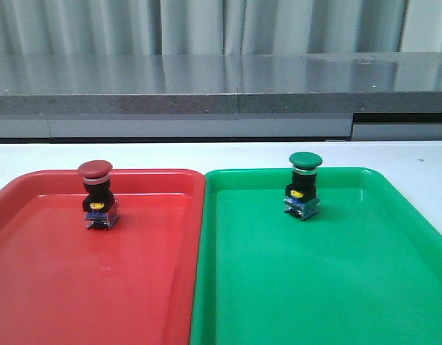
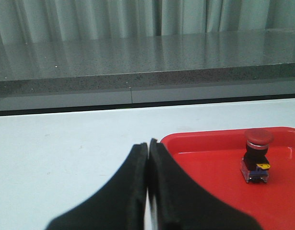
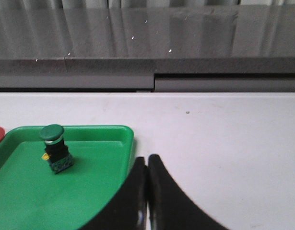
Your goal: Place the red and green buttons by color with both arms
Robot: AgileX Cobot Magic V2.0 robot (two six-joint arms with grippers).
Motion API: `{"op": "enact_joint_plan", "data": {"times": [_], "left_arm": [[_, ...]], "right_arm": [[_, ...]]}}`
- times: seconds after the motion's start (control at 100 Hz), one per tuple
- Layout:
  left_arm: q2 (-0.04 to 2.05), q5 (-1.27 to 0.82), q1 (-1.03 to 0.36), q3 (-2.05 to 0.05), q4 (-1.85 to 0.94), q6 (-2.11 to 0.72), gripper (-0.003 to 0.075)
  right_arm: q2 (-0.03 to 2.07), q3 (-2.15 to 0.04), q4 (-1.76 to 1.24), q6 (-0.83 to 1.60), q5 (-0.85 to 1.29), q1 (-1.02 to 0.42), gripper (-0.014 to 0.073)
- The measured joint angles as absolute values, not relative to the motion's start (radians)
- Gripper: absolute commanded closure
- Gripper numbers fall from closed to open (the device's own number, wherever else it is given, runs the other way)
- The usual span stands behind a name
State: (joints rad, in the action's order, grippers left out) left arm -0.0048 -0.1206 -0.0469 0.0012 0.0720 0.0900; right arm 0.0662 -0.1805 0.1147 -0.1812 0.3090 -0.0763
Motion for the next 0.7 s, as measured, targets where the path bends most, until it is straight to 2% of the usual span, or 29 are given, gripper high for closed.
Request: {"op": "enact_joint_plan", "data": {"times": [0.1,0.4,0.7], "left_arm": [[-0.005,-0.121,-0.047,0.001,0.072,0.09,0.0739],[-0.005,-0.119,-0.047,0.001,0.072,0.09,0.0739],[-0.005,-0.119,-0.047,0.001,0.072,0.09,0.0739]], "right_arm": [[-0.002,-0.121,0.094,-0.175,0.287,-0.049,0.0661],[-0.009,0.01,0.084,-0.171,0.197,-0.027,0.0661],[-0.009,0.028,0.084,-0.169,0.137,-0.027,0.0661]]}}
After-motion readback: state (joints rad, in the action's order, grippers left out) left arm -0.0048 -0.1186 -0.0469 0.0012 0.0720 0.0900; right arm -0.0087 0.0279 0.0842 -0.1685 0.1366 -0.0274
